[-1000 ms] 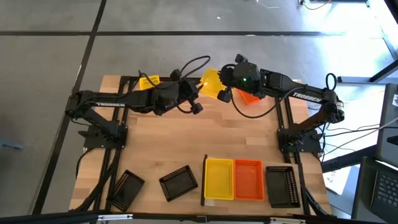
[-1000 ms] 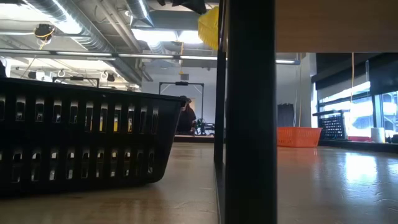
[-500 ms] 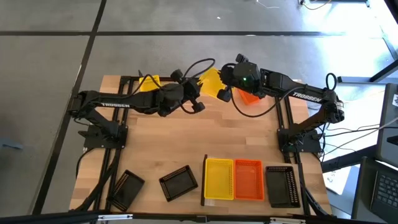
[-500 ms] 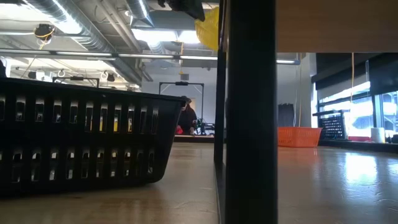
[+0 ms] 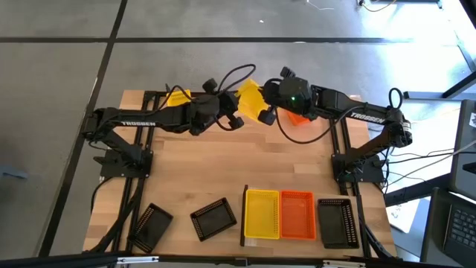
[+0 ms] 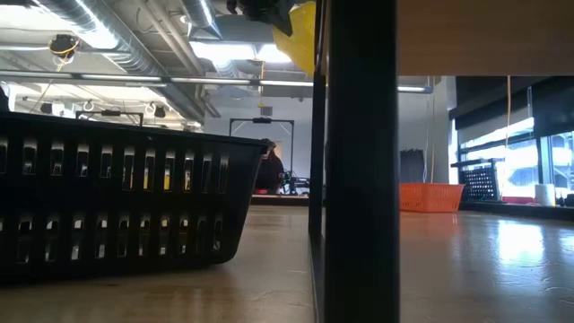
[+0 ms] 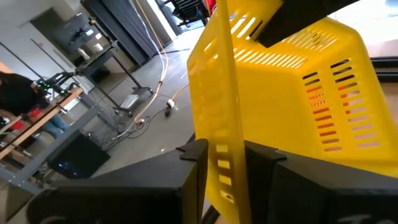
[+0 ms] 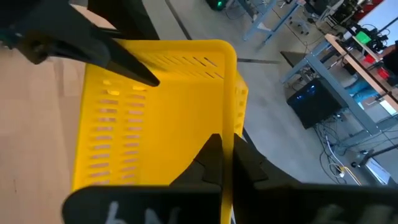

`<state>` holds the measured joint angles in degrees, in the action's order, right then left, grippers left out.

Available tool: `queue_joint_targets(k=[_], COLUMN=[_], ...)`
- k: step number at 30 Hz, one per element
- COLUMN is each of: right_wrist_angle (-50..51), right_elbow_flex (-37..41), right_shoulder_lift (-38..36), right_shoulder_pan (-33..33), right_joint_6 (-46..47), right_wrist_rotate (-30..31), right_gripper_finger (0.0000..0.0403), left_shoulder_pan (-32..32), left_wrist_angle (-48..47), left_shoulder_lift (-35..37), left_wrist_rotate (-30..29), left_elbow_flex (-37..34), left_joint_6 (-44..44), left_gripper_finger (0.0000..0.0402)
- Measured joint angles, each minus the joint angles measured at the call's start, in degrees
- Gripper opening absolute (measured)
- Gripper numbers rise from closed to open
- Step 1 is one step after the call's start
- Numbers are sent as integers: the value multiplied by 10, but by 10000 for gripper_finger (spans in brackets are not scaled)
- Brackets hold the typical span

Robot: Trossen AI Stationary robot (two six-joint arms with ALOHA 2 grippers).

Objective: Stack baskets on shelf by color
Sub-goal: Stack the bottom yellow bin on top of the yellow bin

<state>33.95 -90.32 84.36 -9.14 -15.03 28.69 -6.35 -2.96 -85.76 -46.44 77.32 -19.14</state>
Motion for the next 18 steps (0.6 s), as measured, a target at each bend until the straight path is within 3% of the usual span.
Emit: queue_joint_targets(k=[8, 18], right_wrist_angle=[3, 8], right_elbow_flex=[0, 0], right_shoulder_lift=[0, 0], right_shoulder_pan=[4, 5], right_joint_6=[1, 29], right_wrist_rotate=[-1, -11], right_gripper_finger=[0, 38], left_shoulder_pan=[0, 3], left_wrist_angle=[0, -2], left_shoulder_lift=[0, 0], left_wrist_rotate=[-2, 1], left_elbow_flex=[0, 0], left_joint_6=[1, 6], left_gripper_finger=[6, 0])
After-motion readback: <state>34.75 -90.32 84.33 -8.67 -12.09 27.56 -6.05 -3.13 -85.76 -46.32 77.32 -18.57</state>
